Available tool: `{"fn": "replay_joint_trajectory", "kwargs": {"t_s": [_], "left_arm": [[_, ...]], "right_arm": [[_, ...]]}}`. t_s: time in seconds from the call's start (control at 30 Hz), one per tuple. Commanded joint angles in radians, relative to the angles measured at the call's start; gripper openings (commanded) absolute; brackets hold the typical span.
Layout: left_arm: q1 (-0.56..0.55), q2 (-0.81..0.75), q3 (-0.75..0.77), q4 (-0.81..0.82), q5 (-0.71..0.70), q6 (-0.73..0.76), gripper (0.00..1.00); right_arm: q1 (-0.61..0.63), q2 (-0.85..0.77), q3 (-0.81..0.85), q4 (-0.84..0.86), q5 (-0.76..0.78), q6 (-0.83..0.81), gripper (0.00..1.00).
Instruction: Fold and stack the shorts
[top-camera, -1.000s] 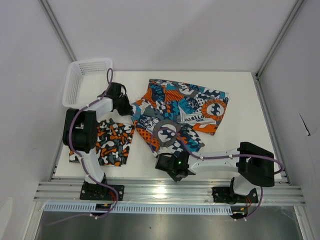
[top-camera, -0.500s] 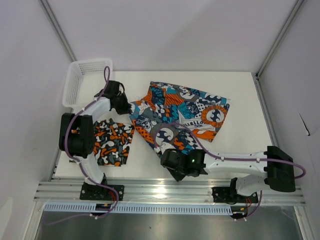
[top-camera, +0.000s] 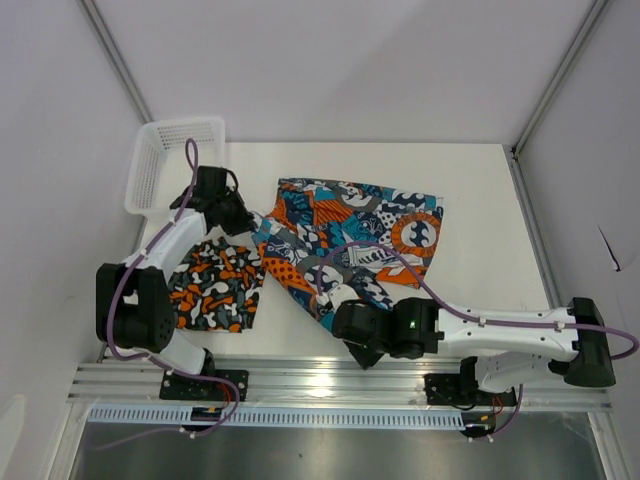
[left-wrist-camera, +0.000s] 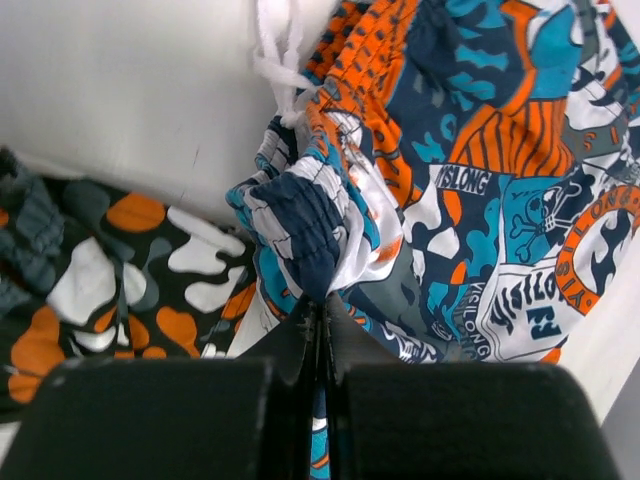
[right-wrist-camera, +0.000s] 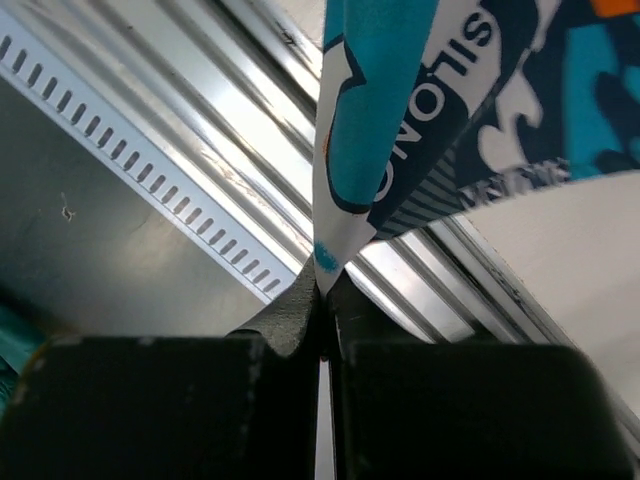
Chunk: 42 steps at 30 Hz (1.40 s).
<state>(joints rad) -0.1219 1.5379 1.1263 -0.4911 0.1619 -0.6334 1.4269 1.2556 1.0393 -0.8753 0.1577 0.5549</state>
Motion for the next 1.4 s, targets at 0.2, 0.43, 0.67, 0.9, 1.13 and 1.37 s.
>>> {"fn": "replay_joint_trajectory", "kwargs": {"t_s": [0.2,0.43,0.67,0.9,1.13,1.37], "left_arm": [[0.015,0.059,0.162,-0.188,-0.021,-0.107,0.0],[0.015,0.185,0.407,-0.287,0.019,-0.155,0.0],[0.016,0.292,0.598,-0.326,0.111,-0.254,0.0],[0.018,0.39,0.675,-0.23,0.231,-0.429,0.0],[0.016,0.53,0.754,-0.098,0.289,-0.581,0.0],[0.011,0.684,0.854,0.068,0.312,-0.715,0.04]], "right_arm": [[-0.322,-0.087,0.182,-0.154,0.155,-0.025,0.0],[-0.63,-0.087,0.261,-0.145,0.105,-0.156,0.0],[-0.877,-0.078,0.369,-0.137,-0.016,-0.245,0.0],[-1.1,0.031,0.455,-0.096,-0.145,-0.311,0.0],[-1.278,0.184,0.465,0.004,-0.285,-0.317,0.0],[-1.399,0.376,0.533,0.074,-0.354,-0.314,0.0]]}}
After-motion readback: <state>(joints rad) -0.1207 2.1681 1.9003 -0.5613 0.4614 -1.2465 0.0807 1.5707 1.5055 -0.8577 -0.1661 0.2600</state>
